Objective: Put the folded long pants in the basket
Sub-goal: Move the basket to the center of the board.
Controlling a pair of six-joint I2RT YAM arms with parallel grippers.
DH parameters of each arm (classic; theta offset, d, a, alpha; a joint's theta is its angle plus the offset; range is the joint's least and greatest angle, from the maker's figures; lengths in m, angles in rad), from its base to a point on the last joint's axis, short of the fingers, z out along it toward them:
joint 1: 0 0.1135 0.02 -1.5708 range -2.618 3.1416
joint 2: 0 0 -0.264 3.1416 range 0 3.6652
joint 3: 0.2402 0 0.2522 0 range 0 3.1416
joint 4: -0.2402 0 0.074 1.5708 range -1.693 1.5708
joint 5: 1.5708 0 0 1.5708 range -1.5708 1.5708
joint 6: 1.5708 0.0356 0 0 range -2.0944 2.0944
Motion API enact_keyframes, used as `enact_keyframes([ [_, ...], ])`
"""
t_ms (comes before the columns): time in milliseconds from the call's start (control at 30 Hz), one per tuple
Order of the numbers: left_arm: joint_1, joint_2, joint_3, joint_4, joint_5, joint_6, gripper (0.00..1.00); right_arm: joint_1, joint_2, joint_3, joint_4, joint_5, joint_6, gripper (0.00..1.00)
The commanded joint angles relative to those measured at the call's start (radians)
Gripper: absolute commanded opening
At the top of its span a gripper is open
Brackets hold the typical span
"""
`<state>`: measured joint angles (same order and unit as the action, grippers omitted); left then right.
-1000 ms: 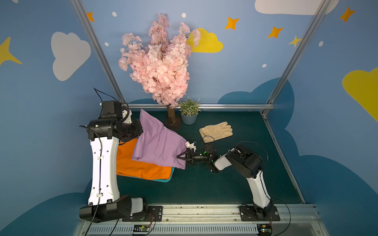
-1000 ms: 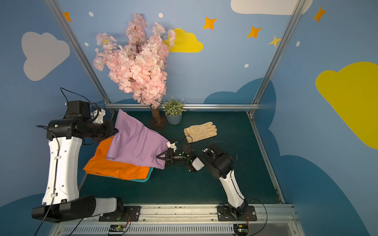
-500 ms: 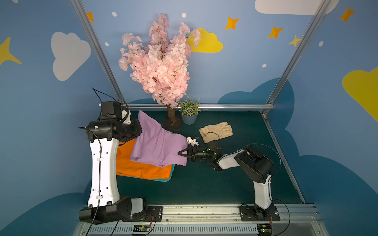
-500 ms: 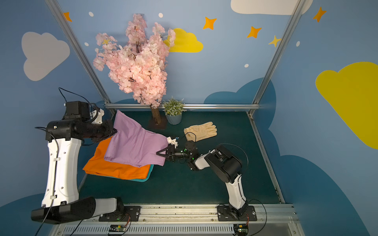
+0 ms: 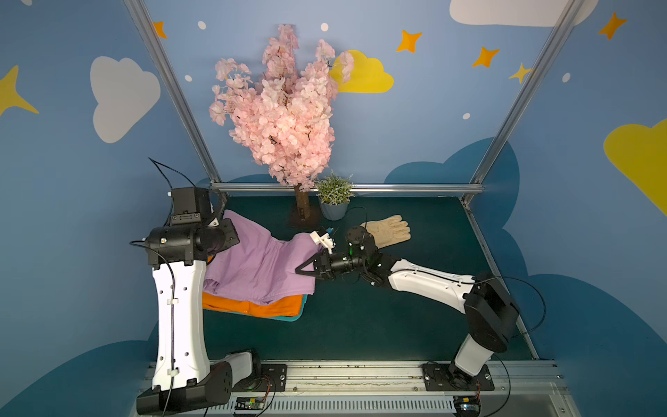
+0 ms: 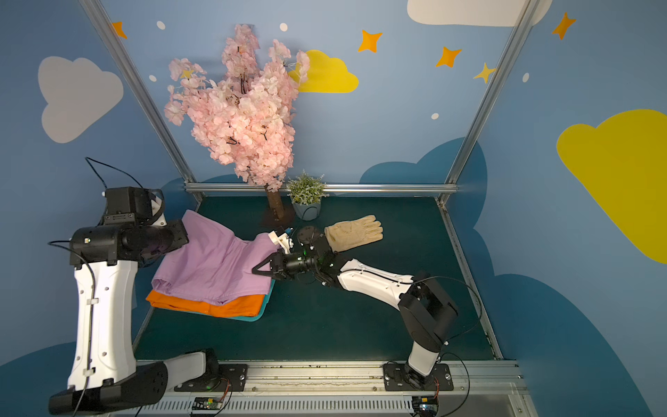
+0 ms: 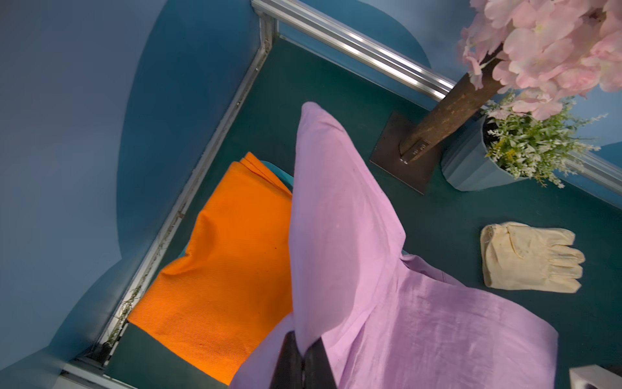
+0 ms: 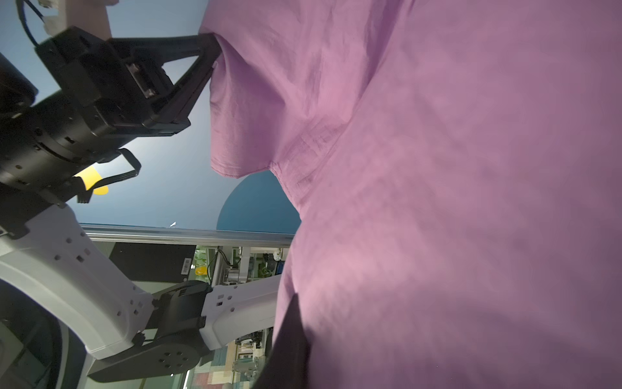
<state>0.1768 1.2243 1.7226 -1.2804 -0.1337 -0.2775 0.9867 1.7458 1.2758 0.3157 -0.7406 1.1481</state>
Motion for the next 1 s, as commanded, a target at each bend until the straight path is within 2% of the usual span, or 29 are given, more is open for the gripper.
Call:
enact_keyframes([
  [0,0.003,-0.038,-0.017,0.089,-0.134,0.015,0.02,0.046,0.086,0.13,-0.184,0.022,-0.108,0.0],
  [133,0.003,-0.073,-0.07,0.166,-0.232,0.023,0.02,0.088,0.234,0.28,-0.284,0.059,-0.126,0.0],
  [267,0.003,-0.104,-0.145,0.229,-0.253,0.032,0.02,0.099,0.348,0.328,-0.315,0.069,-0.1,0.0],
  [467,0.003,-0.116,-0.251,0.263,-0.192,0.034,0.02,0.103,0.43,0.313,-0.395,0.057,-0.116,0.0],
  [633,0.003,-0.115,-0.298,0.271,-0.119,0.023,0.02,0.085,0.433,0.207,-0.422,0.061,-0.115,0.0],
  [967,0.003,-0.124,-0.393,0.3,0.08,0.0,0.02,-0.002,0.375,0.097,-0.682,0.09,-0.324,0.0],
])
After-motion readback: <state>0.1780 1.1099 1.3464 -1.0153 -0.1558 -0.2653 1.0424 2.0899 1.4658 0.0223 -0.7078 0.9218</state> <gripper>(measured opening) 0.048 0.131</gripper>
